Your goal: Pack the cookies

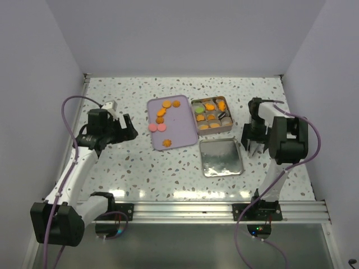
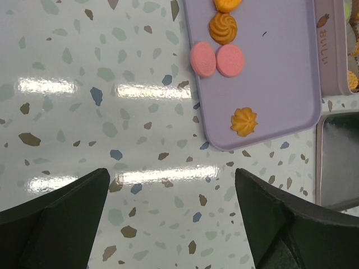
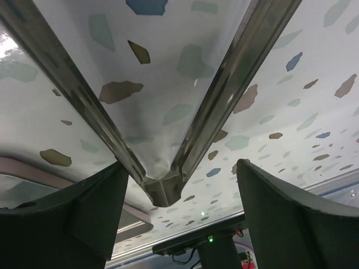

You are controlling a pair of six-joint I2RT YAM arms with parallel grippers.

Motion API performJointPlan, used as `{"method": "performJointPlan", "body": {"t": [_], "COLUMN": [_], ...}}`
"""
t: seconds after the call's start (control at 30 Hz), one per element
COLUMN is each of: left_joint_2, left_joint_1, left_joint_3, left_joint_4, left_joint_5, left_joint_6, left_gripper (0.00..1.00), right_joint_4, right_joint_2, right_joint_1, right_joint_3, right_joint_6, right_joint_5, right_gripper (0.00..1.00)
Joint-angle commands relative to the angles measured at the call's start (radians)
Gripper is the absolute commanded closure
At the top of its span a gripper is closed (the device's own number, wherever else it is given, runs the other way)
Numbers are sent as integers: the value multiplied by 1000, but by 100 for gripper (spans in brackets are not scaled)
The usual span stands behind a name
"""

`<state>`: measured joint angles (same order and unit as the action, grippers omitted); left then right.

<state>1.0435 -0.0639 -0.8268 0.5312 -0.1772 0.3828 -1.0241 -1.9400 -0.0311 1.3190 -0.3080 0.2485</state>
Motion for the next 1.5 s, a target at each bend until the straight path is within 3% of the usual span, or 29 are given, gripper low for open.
{"method": "performJointPlan", "body": {"t": [0.0,0.2,0.4,0.67,0.9,1.07,1.13,1.23,1.4,1.47], "left_joint_2": [24,107,233,535,857,972,1018,1049,1070,1075], "left_joint_1": [-89,-263,-482,-761,-884,-953,-971,-987,-999,-1001], "left_joint_3": [-3,-32,-89,-283,-475,-590,-633,-652,-657,-649], "left_joint_4": [-62,-111,-138,-180,-168,-96,-47,-8,53,64], "left_joint_5": [5,13,50,148,198,254,284,312,344,347], "left_joint_6": [11,68,131,266,346,432,470,523,582,599], "left_gripper": [0,0,0,0,3,6,11,36,59,76], "right_joint_4": [25,-33,-113,-146,-143,-226,-257,-289,-323,-314], "right_joint_2": [10,107,280,580,763,814,822,823,816,819], "right_joint_1": [-6,-6,23,237,237,237,237,237,252,264], "right_joint_3": [-4,83,138,117,120,216,262,315,359,352], "right_joint_6": [10,-17,-60,-196,-256,-263,-258,-243,-220,-230], "right_joint_5": [31,23,-64,-193,-348,-420,-442,-486,-544,-558], "right_gripper": [18,1,1,1,1,1,1,1,1,1]}}
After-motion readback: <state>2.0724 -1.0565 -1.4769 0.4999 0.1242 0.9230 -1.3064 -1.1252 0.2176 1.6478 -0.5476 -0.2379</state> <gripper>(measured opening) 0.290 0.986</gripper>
